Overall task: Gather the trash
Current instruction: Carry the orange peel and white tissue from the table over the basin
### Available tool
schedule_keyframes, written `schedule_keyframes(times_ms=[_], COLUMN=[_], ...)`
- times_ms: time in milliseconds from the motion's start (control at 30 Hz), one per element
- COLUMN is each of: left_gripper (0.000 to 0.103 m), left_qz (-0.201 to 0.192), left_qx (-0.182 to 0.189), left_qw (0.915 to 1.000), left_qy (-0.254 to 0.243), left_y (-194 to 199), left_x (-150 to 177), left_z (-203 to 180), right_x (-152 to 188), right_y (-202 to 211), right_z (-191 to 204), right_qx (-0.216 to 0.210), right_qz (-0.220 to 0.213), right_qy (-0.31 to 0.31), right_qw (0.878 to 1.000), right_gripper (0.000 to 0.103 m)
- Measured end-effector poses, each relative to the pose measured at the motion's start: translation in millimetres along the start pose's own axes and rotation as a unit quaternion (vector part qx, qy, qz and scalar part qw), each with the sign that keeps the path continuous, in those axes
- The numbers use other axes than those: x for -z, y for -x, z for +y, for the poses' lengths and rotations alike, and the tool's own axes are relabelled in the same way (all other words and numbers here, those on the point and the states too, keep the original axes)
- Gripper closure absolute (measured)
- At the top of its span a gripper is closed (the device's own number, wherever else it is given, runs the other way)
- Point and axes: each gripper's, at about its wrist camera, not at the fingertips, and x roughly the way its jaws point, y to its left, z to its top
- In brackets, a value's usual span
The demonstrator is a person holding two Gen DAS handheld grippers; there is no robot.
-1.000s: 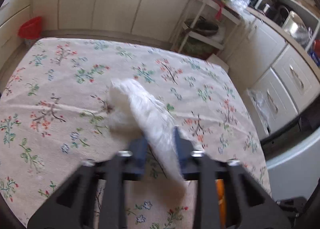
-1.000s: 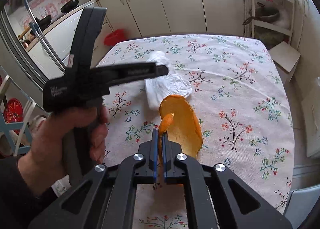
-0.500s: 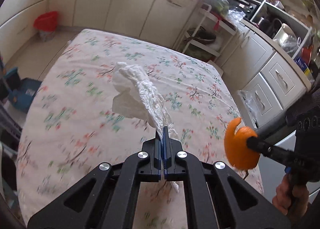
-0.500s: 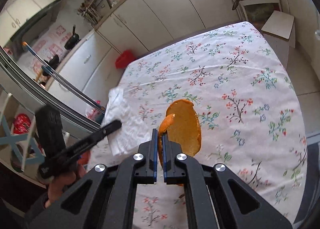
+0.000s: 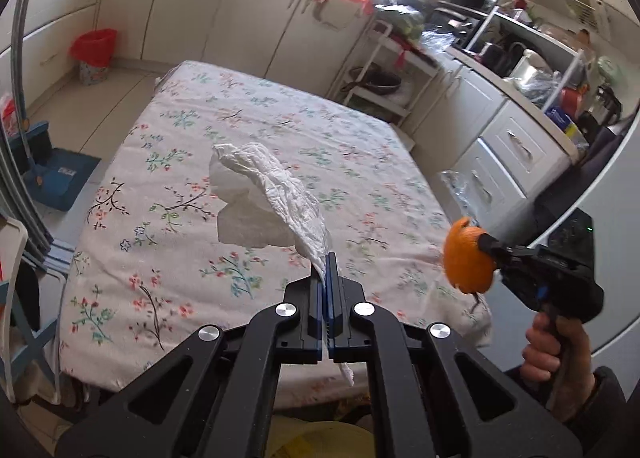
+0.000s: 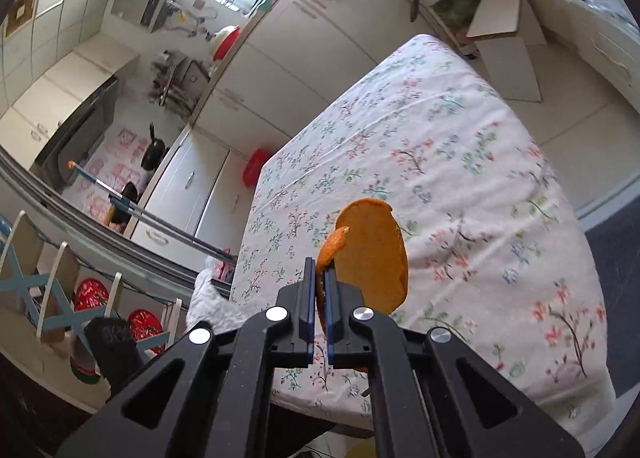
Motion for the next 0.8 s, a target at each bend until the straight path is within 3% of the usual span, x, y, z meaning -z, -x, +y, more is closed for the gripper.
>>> schedule_keyframes(times_ms=[133,333,800], left_gripper=[0.102,0.101,0.101], left_qz=[0.004,0.023,0.031], left_qx=[0.011,0.018,0.032], left_qw=[0.9994,0.9968,0.9949], left_qy=[-0.031,-0.074,-0.091], left_y=[11.0,14.3,13.8], left_x=[17.9,37.7,41.9], left_z=[-18.8,-39.4,-41.5], right_x=[7.5,17.6,26.8], right_y=[11.0,17.2,23.9], right_z=[-9.5,-1.3,3.9], right_qx=[-0.015,-0.032,-0.066], right_qz=[-0.015,-0.018,-0.008], right_qy=[-0.033,-0.023,0.003], right_qw=[0.999,0.999,0.998], right_gripper=[0.098,0.098,0.098])
